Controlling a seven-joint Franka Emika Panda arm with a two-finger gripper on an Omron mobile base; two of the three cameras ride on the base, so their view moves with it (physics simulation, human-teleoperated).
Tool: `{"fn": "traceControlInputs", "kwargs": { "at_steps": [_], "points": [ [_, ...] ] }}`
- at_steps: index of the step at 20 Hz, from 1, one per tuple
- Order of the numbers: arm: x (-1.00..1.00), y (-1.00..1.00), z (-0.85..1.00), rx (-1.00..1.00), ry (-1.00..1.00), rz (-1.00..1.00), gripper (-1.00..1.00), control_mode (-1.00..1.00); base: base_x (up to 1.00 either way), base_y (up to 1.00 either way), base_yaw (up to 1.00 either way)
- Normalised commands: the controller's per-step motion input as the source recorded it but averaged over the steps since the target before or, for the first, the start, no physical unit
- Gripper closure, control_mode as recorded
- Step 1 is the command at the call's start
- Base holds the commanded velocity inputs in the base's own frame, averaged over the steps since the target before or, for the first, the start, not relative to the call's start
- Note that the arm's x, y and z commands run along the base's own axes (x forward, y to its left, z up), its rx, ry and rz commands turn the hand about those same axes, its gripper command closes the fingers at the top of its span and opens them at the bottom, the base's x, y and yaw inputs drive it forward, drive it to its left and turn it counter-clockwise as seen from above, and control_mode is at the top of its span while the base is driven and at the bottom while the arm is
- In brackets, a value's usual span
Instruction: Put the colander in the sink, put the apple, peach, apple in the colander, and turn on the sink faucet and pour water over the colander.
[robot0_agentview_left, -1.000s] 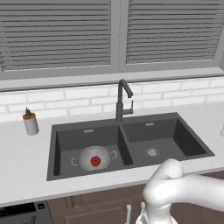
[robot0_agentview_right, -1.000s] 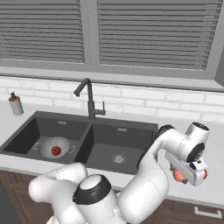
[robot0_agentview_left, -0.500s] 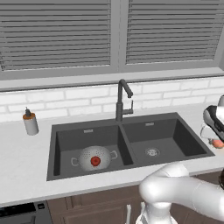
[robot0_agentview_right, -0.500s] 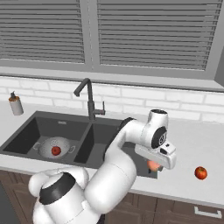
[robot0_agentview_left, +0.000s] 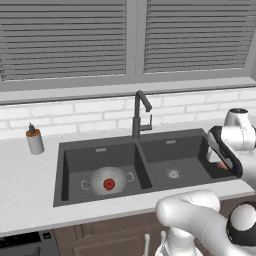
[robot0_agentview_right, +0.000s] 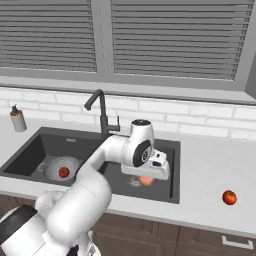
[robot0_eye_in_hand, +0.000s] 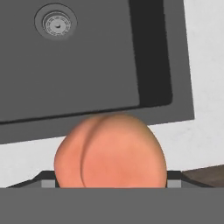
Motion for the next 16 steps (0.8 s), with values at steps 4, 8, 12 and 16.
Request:
{"fn": "traceControlInputs", "kwargs": {
  "at_steps": [4, 8, 12, 16],
  "points": [
    [0.00, 0.88, 0.31, 0.00, -0.06, 0.42, 1.00, -1.00, 0.00, 0.00, 0.00],
    [0.00, 0.91, 0.29, 0.00, -0.11, 0.41, 1.00, -1.00, 0.00, 0.00, 0.00],
    [0.00, 0.99, 0.19, 0.00, -0.15, 0.37, 1.00, -1.00, 0.00, 0.00, 0.00],
    [0.00, 0.99, 0.12, 0.00, -0.08, 0.28, 1.00, -1.00, 0.00, 0.00, 0.00]
  ]
}}
